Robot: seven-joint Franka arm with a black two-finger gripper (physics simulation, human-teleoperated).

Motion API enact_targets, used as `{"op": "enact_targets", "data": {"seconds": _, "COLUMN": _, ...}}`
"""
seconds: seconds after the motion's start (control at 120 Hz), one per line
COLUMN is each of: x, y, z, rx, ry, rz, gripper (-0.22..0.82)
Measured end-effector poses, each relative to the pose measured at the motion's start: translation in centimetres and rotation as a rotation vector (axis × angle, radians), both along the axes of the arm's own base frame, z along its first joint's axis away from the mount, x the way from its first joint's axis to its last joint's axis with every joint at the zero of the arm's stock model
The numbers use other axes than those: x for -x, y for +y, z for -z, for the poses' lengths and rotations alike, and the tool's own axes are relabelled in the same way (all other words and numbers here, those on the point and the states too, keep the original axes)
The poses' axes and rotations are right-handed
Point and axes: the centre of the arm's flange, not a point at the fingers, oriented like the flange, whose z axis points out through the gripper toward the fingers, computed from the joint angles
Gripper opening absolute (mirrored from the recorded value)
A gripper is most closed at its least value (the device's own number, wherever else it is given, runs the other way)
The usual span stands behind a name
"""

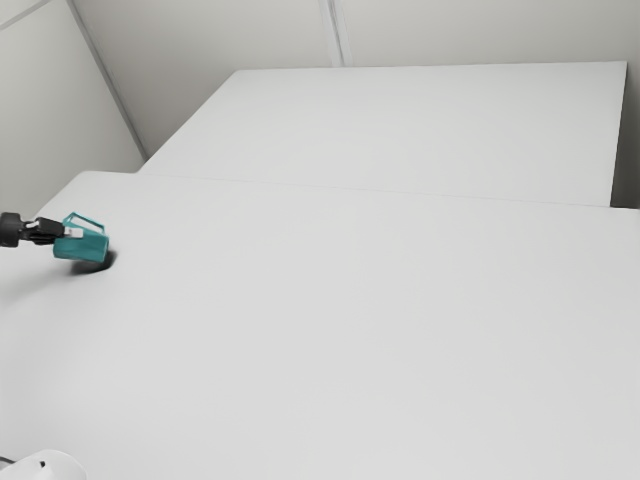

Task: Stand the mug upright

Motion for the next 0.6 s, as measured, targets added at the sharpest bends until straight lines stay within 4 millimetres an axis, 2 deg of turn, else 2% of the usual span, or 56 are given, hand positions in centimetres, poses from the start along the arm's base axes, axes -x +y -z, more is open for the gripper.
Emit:
{"op": "enact_targets", "data": {"seconds": 0.075, "x": -0.1, "y": -0.2, "z": -0.8, "rx": -0.007, "ry": -0.004, "rz": 0.001, "gripper": -0.17}}
{"op": "enact_targets", "data": {"seconds": 0.192, "x": -0.4, "y": -0.5, "z": -3.3, "rx": -0.036, "ry": -0.016, "rz": 0.006, "gripper": -0.17}}
{"op": "enact_targets", "data": {"seconds": 0.308, "x": -1.5, "y": -2.3, "z": -6.5, "rx": -0.077, "ry": -0.016, "rz": 0.037, "gripper": -0.18}}
{"op": "enact_targets", "data": {"seconds": 0.442, "x": -3.2, "y": -5.6, "z": -10.3, "rx": -0.153, "ry": 0.013, "rz": 0.103, "gripper": -0.18}}
{"op": "enact_targets", "data": {"seconds": 0.508, "x": -4.3, "y": -8.1, "z": -12.6, "rx": -0.198, "ry": 0.031, "rz": 0.145, "gripper": -0.17}}
{"op": "enact_targets", "data": {"seconds": 0.6, "x": -6.6, "y": -12.1, "z": -14.2, "rx": -0.261, "ry": 0.064, "rz": 0.216, "gripper": -0.17}}
